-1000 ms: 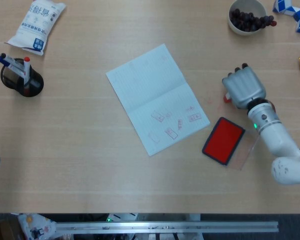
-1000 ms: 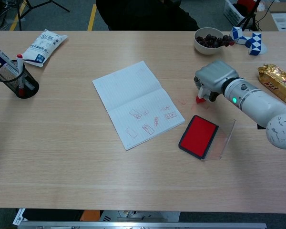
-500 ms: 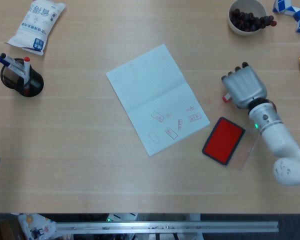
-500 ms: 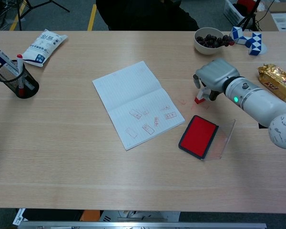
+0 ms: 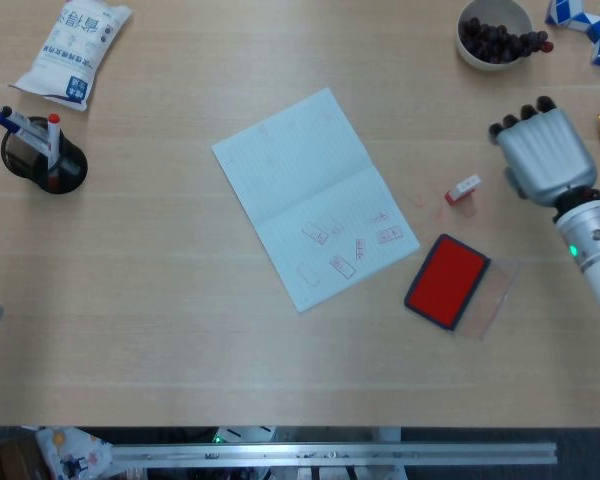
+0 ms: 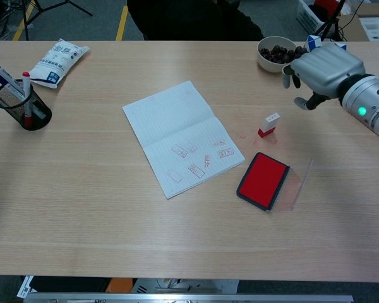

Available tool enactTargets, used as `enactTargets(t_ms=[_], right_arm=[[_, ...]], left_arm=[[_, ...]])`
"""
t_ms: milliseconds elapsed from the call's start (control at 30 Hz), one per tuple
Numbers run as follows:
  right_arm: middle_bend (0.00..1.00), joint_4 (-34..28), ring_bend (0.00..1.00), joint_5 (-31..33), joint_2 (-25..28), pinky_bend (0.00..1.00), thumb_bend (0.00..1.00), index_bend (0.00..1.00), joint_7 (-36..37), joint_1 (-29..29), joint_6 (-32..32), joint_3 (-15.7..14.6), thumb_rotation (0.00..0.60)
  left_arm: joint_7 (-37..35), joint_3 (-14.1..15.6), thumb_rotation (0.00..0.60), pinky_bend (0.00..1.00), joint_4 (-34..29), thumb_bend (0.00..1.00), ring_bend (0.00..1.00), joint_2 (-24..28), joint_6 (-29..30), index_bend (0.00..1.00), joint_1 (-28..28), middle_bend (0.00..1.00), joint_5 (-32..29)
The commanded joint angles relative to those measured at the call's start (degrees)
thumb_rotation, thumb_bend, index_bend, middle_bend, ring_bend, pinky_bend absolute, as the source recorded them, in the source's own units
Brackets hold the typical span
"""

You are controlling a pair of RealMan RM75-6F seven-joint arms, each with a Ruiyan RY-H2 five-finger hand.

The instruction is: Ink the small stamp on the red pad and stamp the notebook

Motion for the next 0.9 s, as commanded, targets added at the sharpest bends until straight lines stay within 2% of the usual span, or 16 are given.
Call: enactTargets(t_ms=[33,200,367,667,900], right_arm=[[0.46,-2.83,0.34,-4.85,4.16,0.26,0.35,0.41,4.11,-4.35,5.67,-0.83,0.6],[0.48,-3.95,0.36,-10.07,8.36,0.27,0.36,0.47,8.66,-9.46,11.62,-2.03,0.6],[0.48,-4.48,0.37,-14.24,11.53,0.28,0.36,0.48,12.23,-14.54,16.73,-3.36,0.6],[0.5,-6.36,0.37,-18.0,16.62,0.28,0.36,0.49,17.98,-22.69,22.92,-4.62,0.6],[0.5,-6.26,0.38,-20.72,18.22,0.28,0.36,0.5,20.47,-27.54,26.28,-4.88,0.6]], left_arm=[[-0.09,-0.2,0.6,0.12,0.26,0.12,0.2,-0.26,0.13,0.0,-0.08,0.15,-0.01],[-0.27,-1.1,0.6,0.12,1.39,0.12,0.2,-1.33,0.51,0.0,-0.5,0.15,-0.23],[-0.61,-1.71,0.6,0.12,2.63,0.12,0.2,-2.13,0.59,0.0,-0.84,0.15,-0.66],[-0.35,-1.56,0.6,0.12,2.83,0.12,0.2,-2.72,2.61,0.0,-0.34,0.15,0.84],[0.16,-1.44,0.6,0.12,2.8,0.12,0.2,-3.08,3.55,0.0,0.04,0.15,1.39]])
